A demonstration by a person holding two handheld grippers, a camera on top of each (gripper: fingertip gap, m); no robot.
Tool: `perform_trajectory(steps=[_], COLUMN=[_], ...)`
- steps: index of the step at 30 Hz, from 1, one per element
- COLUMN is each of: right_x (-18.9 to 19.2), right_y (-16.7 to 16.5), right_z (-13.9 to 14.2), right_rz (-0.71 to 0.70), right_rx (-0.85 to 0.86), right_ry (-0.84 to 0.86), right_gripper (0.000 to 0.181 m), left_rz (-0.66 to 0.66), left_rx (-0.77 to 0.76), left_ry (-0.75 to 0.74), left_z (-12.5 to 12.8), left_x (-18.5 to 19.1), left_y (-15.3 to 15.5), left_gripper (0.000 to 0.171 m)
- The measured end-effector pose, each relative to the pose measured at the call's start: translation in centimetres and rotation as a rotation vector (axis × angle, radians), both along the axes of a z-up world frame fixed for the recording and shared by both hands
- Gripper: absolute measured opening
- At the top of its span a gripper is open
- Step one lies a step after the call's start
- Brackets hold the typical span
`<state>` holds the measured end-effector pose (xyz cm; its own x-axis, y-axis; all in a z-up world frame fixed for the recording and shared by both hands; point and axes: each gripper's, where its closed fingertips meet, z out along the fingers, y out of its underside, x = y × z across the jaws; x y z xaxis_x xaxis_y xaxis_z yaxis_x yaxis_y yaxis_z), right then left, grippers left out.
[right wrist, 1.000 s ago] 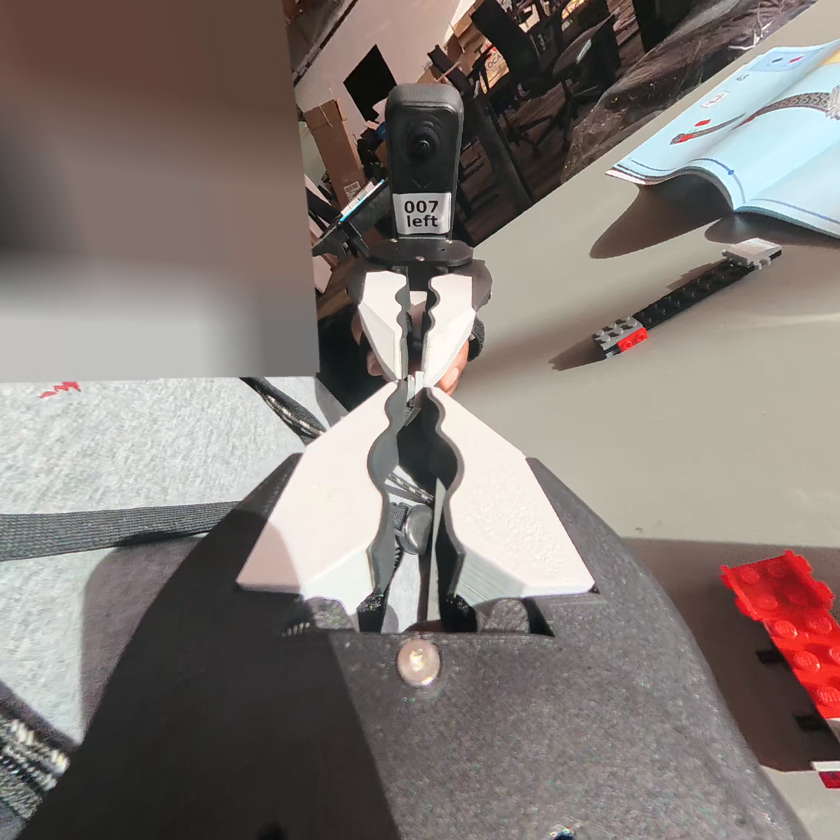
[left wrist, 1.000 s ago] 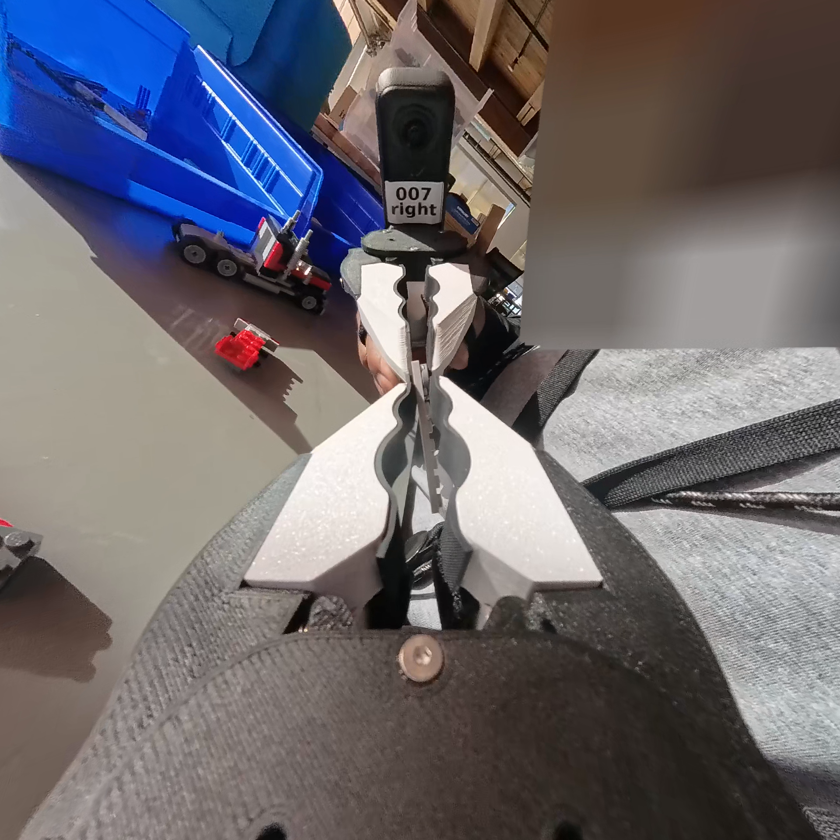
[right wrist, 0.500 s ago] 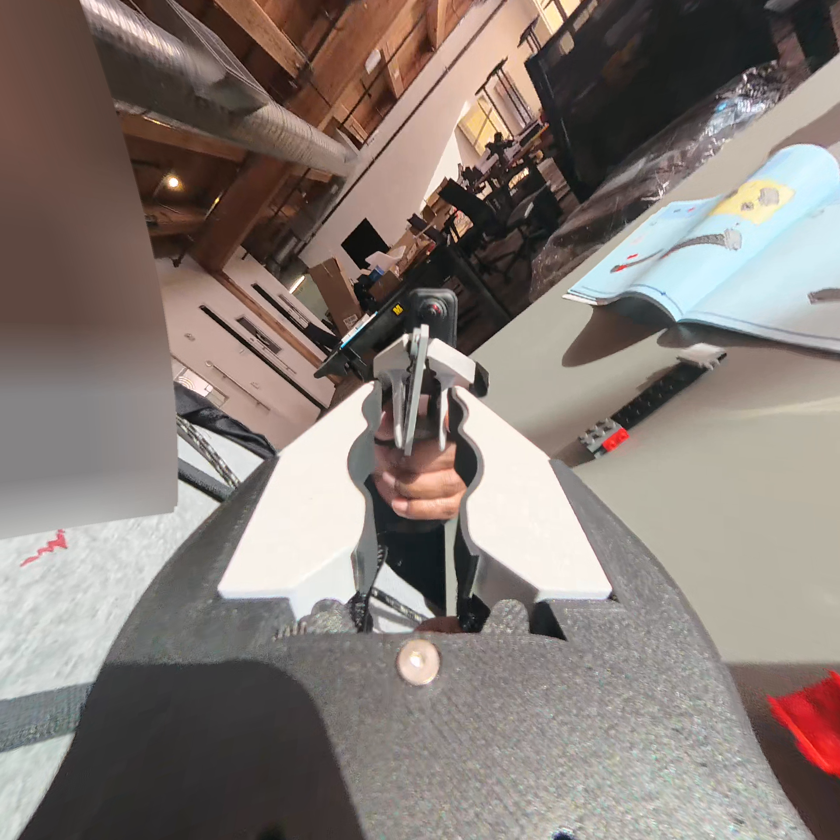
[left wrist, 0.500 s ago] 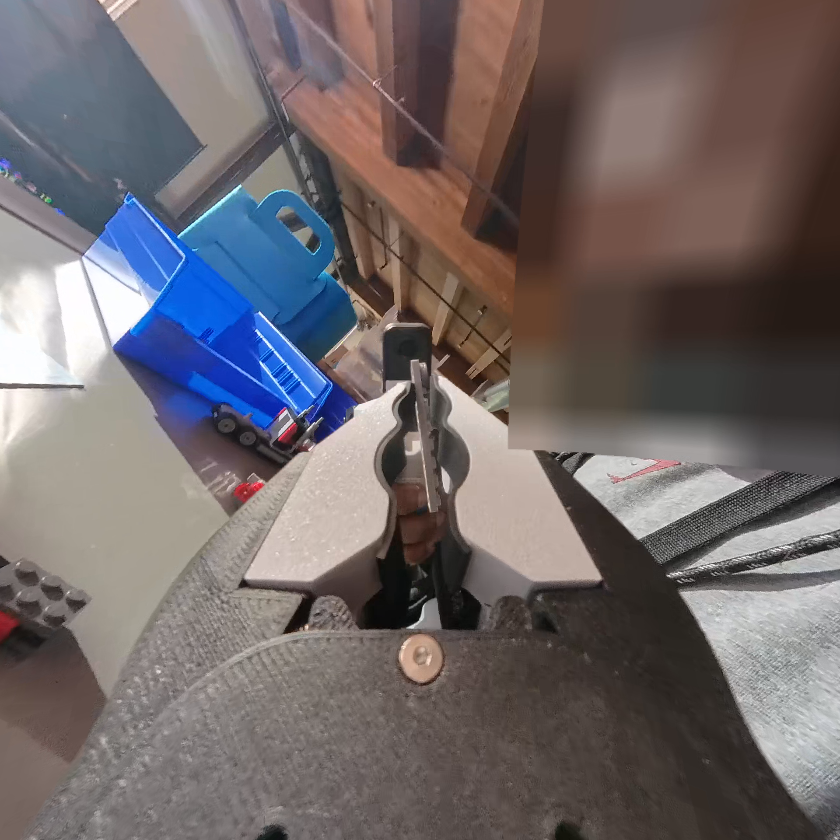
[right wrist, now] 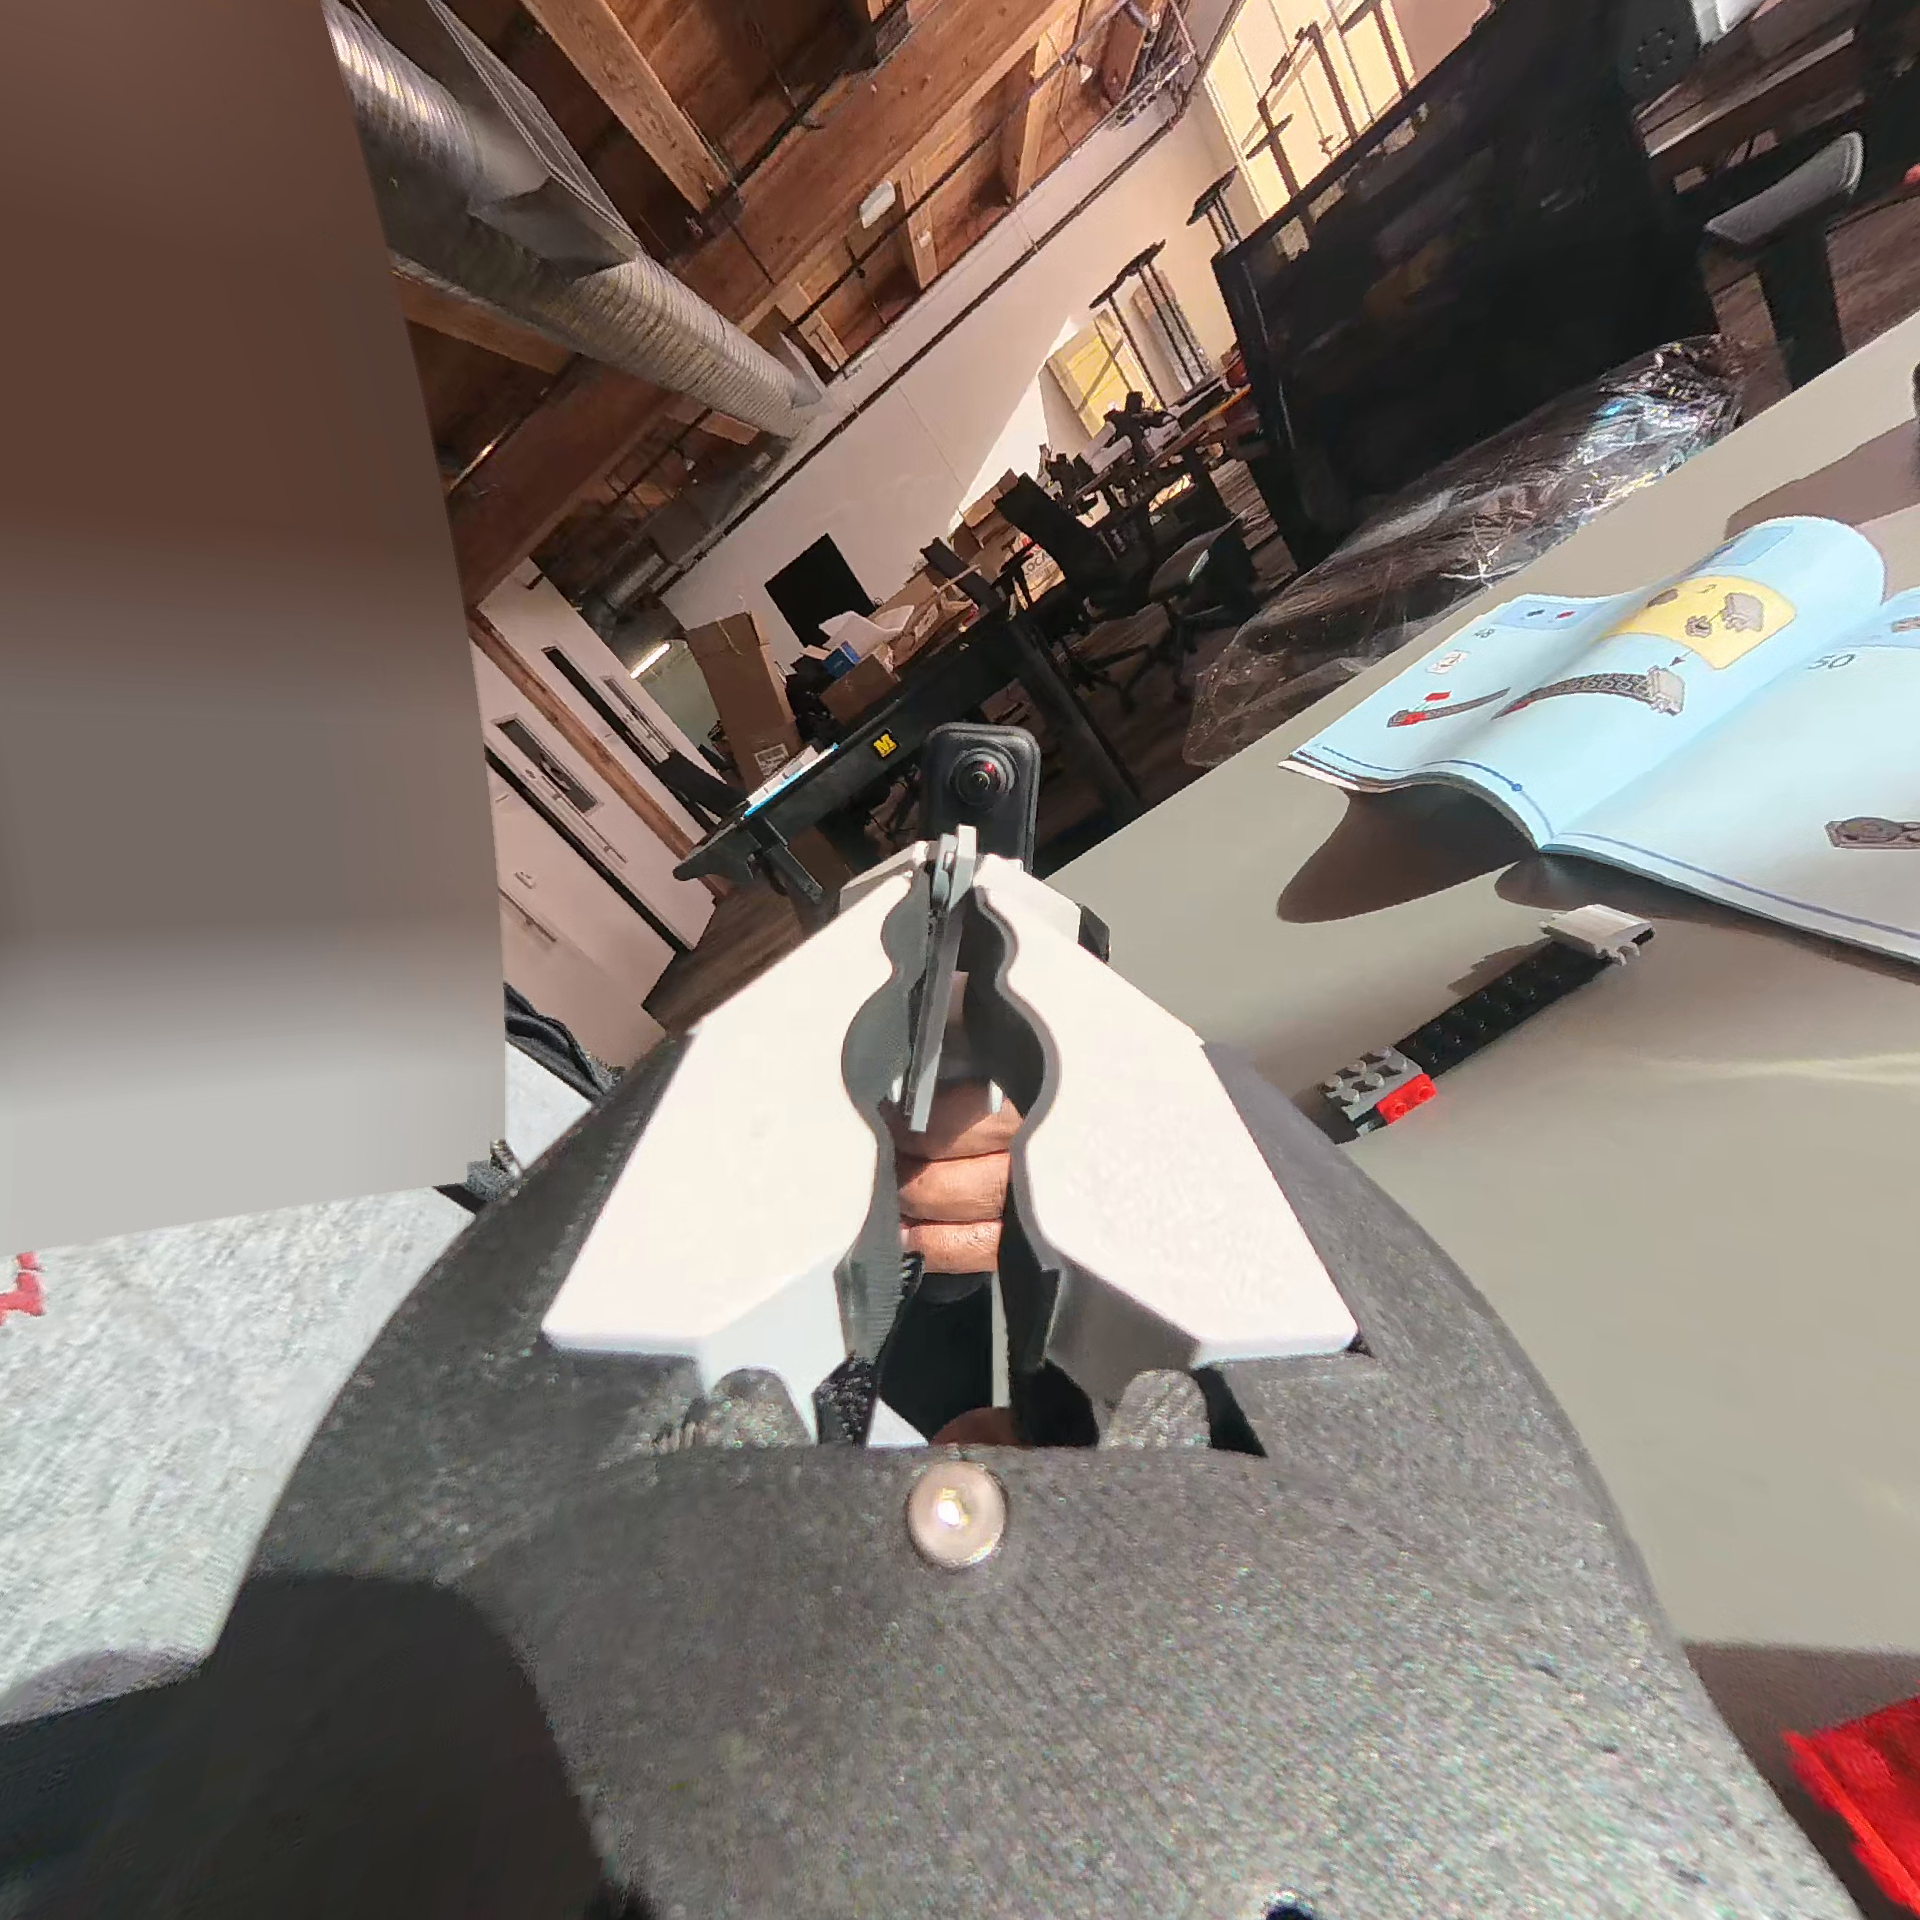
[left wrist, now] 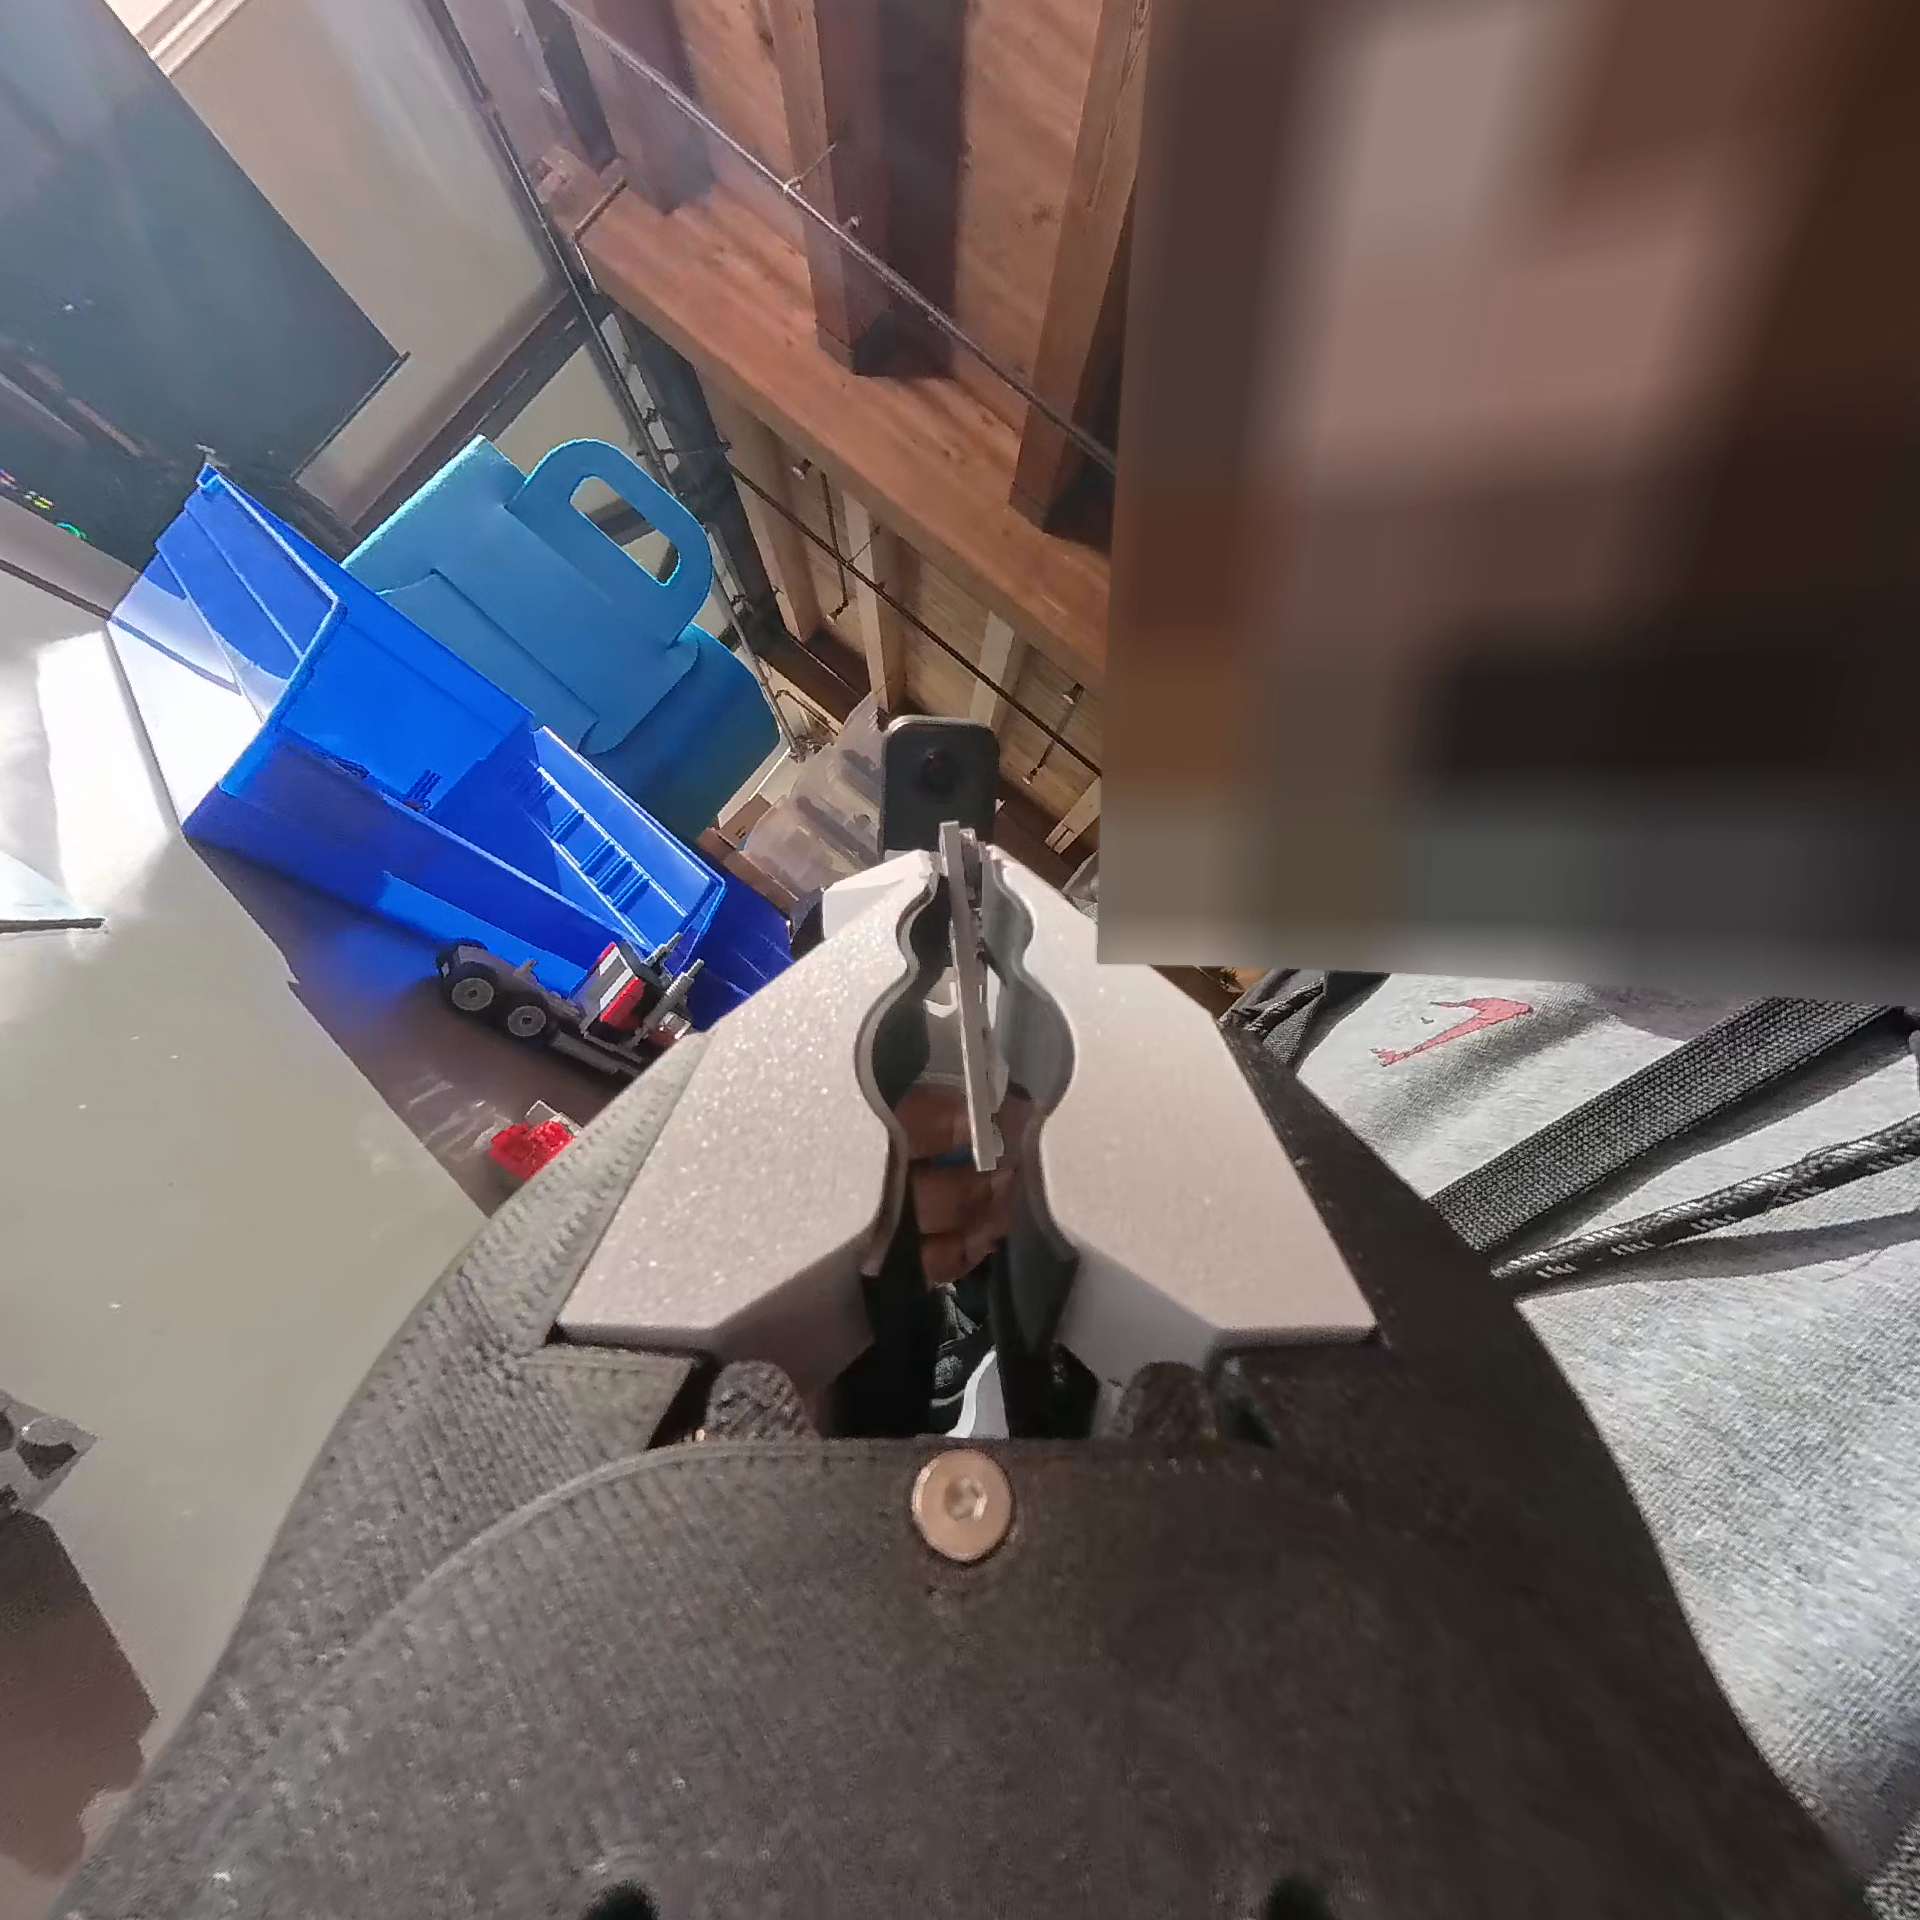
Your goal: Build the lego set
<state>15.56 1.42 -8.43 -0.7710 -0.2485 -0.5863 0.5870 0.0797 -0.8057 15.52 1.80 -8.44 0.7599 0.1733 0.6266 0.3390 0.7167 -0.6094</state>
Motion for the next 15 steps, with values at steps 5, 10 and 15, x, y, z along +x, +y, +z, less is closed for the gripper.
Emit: perform_trajectory(steps=[5,10,15], right_x=[0.13,0.16,0.15], right_y=[0.17,0.32,0.38], right_z=[-0.04,-0.21,-0.32], right_rz=[-0.010,-0.004,-0.002], right_rx=[-0.007,0.005,0.010], right_ry=[0.033,0.053,0.045], right_gripper=[0.008,0.008,0.008], left_rz=[0.000,-0.006,-0.007], left_rx=[-0.017,-0.023,-0.028], left_ry=[-0.001,-0.018,-0.025], left_z=[0.00,-0.16,-0.26], left_x=[0.09,0.09,0.07], left_y=[0.19,0.34,0.40], left_gripper=[0.006,0.006,0.006])
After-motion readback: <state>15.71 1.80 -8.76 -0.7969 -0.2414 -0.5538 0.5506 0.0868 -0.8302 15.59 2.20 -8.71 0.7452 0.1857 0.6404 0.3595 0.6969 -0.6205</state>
